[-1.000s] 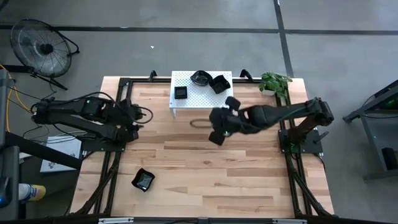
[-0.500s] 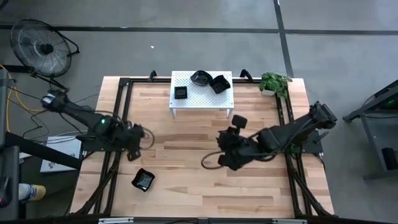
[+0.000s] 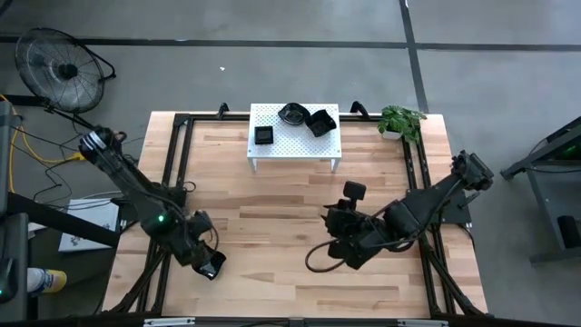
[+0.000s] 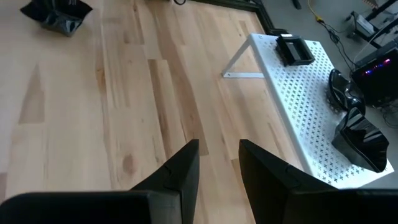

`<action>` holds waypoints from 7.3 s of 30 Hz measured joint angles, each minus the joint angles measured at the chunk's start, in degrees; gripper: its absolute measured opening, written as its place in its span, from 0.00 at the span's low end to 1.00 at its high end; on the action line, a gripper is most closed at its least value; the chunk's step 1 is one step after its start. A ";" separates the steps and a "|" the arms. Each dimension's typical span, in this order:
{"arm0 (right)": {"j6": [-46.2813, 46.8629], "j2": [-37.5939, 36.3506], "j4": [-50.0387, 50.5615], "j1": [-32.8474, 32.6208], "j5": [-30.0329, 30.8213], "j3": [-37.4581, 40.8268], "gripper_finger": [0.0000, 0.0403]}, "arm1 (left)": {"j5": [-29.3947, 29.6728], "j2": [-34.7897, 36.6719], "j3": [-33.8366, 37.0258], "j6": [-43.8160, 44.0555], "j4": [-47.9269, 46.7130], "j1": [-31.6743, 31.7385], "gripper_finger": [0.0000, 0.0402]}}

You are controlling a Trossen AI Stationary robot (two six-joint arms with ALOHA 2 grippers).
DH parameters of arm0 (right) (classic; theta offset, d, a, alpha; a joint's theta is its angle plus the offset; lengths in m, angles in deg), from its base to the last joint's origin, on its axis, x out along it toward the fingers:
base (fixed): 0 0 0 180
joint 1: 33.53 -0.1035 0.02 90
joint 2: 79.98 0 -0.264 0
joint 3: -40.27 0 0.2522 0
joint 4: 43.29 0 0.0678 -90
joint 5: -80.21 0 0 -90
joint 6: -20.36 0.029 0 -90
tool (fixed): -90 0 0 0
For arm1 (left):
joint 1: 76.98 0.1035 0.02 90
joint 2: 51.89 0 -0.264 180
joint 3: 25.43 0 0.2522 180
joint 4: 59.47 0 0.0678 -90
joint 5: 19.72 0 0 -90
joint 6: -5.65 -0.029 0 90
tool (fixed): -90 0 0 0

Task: Pick & Place Mini shaped plates
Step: Stack the black distorted square plate on top of the black distorted square plate on the shelf

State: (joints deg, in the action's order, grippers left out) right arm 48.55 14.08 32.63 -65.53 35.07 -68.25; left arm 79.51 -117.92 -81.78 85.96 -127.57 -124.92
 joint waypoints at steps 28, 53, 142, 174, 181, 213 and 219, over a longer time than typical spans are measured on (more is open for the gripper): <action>-4.27 0.00 1.23 -0.71 -0.04 0.00 0.27 | -5.10 -12.87 0.02 16.11 11.25 -4.22 0.49; -4.23 0.02 1.02 -0.62 -0.02 0.00 0.27 | -5.88 -13.14 0.02 16.00 11.23 -4.22 0.08; -33.41 6.56 -117.99 2.83 31.25 47.21 0.27 | 46.03 -22.11 -6.23 -113.48 104.66 33.50 0.00; -33.59 6.56 -122.89 11.42 31.09 47.21 0.23 | 42.17 -24.79 -6.23 -116.10 109.10 34.81 0.00; -34.24 6.56 -122.89 11.81 31.56 47.21 0.10 | 42.21 -24.79 -6.23 -116.08 109.08 34.81 0.00; -37.33 6.31 -124.69 12.16 31.50 47.23 0.00 | 38.53 -24.77 -6.25 -117.56 108.07 34.77 0.17; -42.29 5.29 -126.26 11.97 32.26 47.19 0.00 | 40.86 -24.88 -6.25 -119.47 107.78 34.81 0.32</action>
State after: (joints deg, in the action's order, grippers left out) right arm 6.27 19.37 -93.62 -53.56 67.33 -21.07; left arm 120.37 -142.80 -88.03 -33.52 -19.79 -90.11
